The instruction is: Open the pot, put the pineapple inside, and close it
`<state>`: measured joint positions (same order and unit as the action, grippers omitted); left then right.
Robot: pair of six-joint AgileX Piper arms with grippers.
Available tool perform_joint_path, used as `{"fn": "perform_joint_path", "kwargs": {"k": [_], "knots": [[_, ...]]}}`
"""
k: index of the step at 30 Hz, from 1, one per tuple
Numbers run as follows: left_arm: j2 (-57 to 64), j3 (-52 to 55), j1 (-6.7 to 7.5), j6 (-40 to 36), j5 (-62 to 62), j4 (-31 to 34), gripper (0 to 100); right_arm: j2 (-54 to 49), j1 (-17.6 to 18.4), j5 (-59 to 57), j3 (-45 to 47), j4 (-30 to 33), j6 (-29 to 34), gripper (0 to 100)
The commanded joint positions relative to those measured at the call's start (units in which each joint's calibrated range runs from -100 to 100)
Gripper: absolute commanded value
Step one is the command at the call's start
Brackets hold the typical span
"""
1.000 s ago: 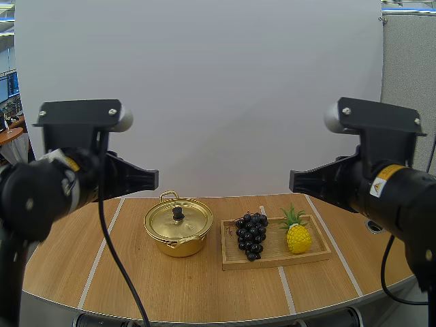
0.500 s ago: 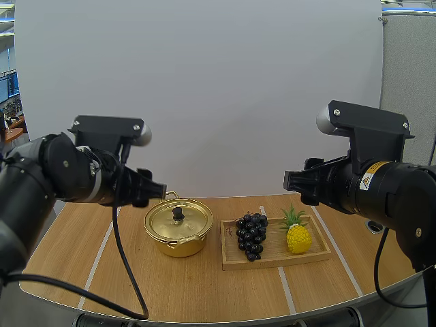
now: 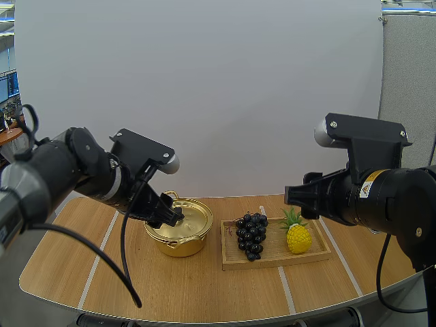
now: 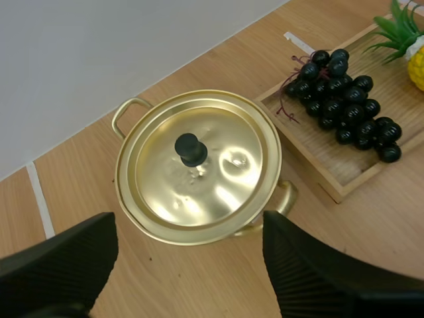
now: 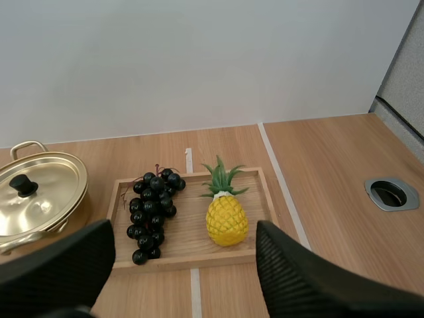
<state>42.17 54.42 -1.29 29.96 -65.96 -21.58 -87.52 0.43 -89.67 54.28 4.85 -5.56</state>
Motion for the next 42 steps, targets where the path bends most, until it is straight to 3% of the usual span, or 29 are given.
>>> {"fn": "perform_joint_path", "kwargs": {"k": [1, 5, 8, 10, 12, 14, 15, 42], "knots": [[-4.5, -2.8, 0.04, 2.3, 4.3, -2.0, 100, 0.0, 0.0, -0.7, -0.6, -0.8, -1.9, 100], [-12.4, -8.7, 1.65, 2.7, 3.1, -2.1, 100, 0.0, 0.0, -0.7, -0.6, -1.9, -2.4, 97], [-18.6, -13.1, 3.28, 2.7, 2.9, -1.8, 100, 0.0, 0.0, -0.8, -0.6, -2.0, -2.3, 75], [-22.1, -15.4, 3.90, 2.7, 2.2, -1.5, 100, 0.0, 0.0, -0.8, -0.6, -1.7, -2.3, 69], [-25.9, -16.9, 4.00, 2.7, 2.3, -1.1, 100, 0.0, 0.0, -1.5, -0.6, -0.6, -2.3, 73], [-28.4, -17.6, 4.00, 2.7, 2.3, -0.5, 100, 0.0, 0.0, -1.5, -0.6, 0.8, -2.3, 87], [-29.5, -17.6, 4.00, 2.7, 2.3, -0.4, 100, 0.0, 0.0, -1.5, -0.6, 1.7, -2.3, 100], [-36.9, -19.1, 4.00, 4.1, 9.6, -0.4, 100, 0.0, 0.0, -1.4, -0.6, 2.1, -1.2, 100]]}}
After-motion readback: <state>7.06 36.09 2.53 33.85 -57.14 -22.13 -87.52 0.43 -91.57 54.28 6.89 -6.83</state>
